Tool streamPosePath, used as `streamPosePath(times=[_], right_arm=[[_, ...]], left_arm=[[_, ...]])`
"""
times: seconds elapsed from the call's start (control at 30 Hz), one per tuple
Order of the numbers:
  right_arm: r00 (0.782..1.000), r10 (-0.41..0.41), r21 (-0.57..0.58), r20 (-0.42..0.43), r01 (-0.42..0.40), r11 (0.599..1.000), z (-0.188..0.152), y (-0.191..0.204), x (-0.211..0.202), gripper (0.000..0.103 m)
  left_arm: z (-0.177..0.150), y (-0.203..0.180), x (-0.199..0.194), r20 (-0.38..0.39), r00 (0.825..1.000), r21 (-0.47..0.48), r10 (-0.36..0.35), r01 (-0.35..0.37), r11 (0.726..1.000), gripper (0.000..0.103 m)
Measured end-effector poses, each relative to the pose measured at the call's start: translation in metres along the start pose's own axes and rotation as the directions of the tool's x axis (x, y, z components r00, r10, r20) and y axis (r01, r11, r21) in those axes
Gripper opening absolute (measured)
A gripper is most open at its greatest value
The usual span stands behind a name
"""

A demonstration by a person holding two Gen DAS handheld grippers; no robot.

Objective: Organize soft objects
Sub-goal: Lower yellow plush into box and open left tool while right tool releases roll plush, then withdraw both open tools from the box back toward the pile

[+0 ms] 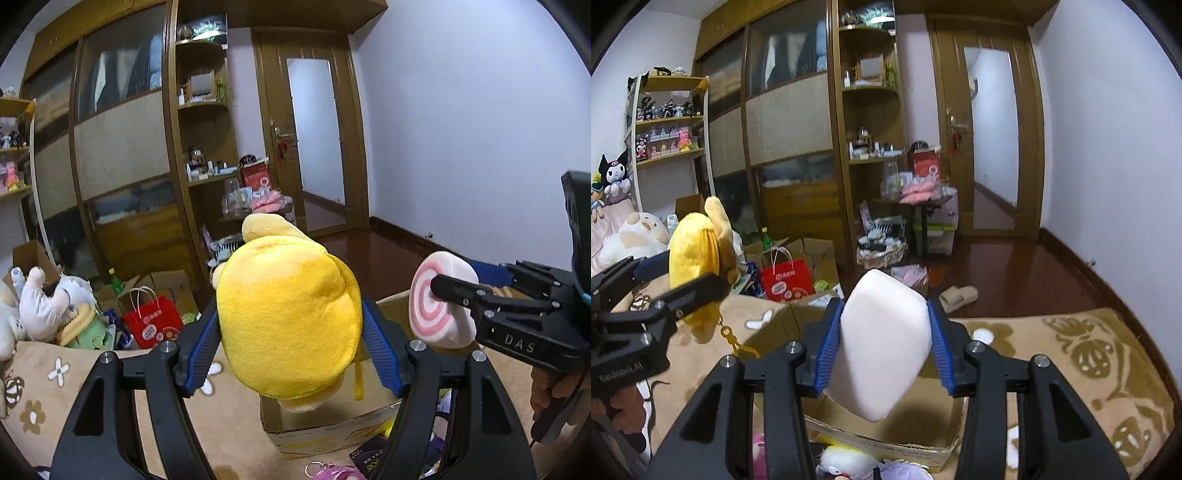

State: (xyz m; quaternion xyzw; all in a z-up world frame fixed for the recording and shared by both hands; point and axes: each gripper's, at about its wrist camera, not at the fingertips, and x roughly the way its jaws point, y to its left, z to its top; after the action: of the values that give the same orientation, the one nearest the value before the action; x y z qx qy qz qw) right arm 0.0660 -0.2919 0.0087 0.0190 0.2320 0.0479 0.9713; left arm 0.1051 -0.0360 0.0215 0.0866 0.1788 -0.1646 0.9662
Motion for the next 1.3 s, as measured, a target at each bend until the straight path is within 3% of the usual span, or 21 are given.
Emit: streamPosePath(times=[0.23, 0.37, 0.53, 0.6, 0.67, 0.8, 0.87, 1.17, 1.3], right_arm=[[0.996, 0.007, 0.044, -0.085, -0.004, 0.999, -0.025, -0.014, 0.038, 0.049], [0.995, -0.025, 0.009, -0.101, 0.026, 1.0, -0.032, -0.013, 0.048, 0.05], [0.991, -0.009, 0.038, -0.132, 0.014, 0.999, -0.038, -0.019, 0.051, 0.053], [0.992, 0.008, 0.051, -0.126, -0.001, 0.999, -0.037, -0.021, 0.049, 0.057], [0.992, 0.029, 0.071, -0.123, -0.02, 0.997, -0.037, -0.023, 0.046, 0.068], [0.992, 0.033, 0.077, -0.119, -0.024, 0.997, -0.036, -0.024, 0.042, 0.075], [0.993, 0.029, 0.074, -0.113, -0.021, 0.997, -0.036, -0.024, 0.036, 0.084], [0.994, 0.003, 0.055, -0.106, 0.003, 0.998, -0.037, -0.021, 0.009, 0.102], [0.994, -0.025, 0.073, -0.103, 0.033, 0.997, -0.037, -0.017, -0.006, 0.103]], left_arm=[[-0.022, -0.001, 0.034, -0.099, 0.995, -0.011, -0.021, 0.02, 1.0, 0.072], [-0.029, -0.001, 0.045, -0.129, 0.991, 0.0, -0.032, 0.032, 0.999, 0.074], [-0.034, 0.001, 0.05, -0.143, 0.989, -0.01, -0.032, 0.031, 0.999, 0.08], [-0.034, 0.002, 0.05, -0.144, 0.989, -0.019, -0.03, 0.027, 0.999, 0.088], [-0.034, 0.003, 0.048, -0.144, 0.989, -0.026, -0.025, 0.021, 0.999, 0.089], [-0.037, 0.003, 0.043, -0.17, 0.985, -0.025, -0.018, 0.014, 1.0, 0.096], [-0.037, 0.004, 0.04, -0.172, 0.985, -0.02, -0.008, 0.005, 1.0, 0.098], [-0.037, 0.008, 0.02, -0.206, 0.978, -0.033, 0.008, -0.015, 0.999, 0.102], [-0.039, 0.01, 0.005, -0.224, 0.974, -0.062, 0.002, -0.017, 0.998, 0.102]])
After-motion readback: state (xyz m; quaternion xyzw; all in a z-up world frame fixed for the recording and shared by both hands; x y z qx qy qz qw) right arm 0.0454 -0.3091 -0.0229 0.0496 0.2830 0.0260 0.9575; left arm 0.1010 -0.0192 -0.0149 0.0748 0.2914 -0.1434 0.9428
